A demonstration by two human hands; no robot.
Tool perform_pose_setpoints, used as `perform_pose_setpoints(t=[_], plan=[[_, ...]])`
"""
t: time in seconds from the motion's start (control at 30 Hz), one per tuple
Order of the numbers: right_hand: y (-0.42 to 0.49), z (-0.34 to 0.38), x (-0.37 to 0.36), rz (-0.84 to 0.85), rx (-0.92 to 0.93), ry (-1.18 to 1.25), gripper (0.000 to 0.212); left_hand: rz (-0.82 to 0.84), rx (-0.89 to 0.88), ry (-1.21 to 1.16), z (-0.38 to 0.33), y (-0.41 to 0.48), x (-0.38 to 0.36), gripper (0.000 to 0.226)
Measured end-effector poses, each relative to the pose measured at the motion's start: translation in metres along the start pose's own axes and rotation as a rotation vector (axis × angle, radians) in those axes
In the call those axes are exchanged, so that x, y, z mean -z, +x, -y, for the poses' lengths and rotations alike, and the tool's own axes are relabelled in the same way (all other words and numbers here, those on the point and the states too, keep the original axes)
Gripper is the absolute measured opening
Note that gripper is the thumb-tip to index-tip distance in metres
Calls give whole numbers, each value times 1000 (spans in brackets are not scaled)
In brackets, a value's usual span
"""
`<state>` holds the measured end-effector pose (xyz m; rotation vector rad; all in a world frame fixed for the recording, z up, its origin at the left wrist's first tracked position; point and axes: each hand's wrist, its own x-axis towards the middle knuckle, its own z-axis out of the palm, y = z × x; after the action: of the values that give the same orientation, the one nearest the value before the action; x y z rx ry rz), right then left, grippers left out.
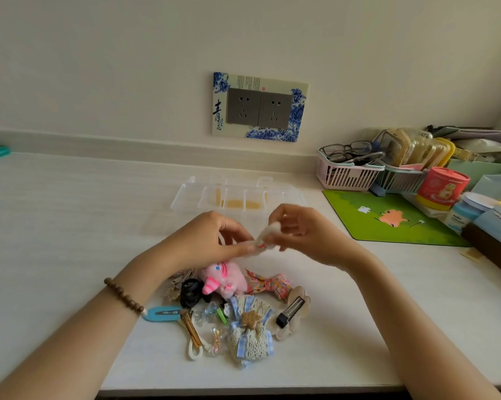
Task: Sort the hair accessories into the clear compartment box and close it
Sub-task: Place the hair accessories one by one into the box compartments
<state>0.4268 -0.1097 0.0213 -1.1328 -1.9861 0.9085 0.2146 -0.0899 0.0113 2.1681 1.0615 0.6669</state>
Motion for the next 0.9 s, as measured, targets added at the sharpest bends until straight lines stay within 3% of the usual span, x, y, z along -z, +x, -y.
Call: perform_pose_setpoints(t=[0.13,0.27,0.37,0.47,0.57,0.63,0.73,0.9], plan=[[12,5,7,-283,41,275,9,-190,-105,-77,3,3,-3,20],[40,1,36,-510,31,72,4,-350,-173,76,13,6,4,34],[59,-1,49,-442,-4,-236,9,-371,-178,147,18,8,6,48],[71,0,51,-207,-87,-489,27,-367,-164,197,26,12,6,55],[78,-5,46,28,-162,-638,31,-344,-128,235,33,14,5,55],[78,-11,43,5,-130,-654,27,-340,-124,246,35,14,5,54],[73,-14,43,-196,-49,-624,25,-353,-127,238,36,15,5,51],[62,-20,29,-15,-102,-812,67,-339,-126,273,35,15,4,54]])
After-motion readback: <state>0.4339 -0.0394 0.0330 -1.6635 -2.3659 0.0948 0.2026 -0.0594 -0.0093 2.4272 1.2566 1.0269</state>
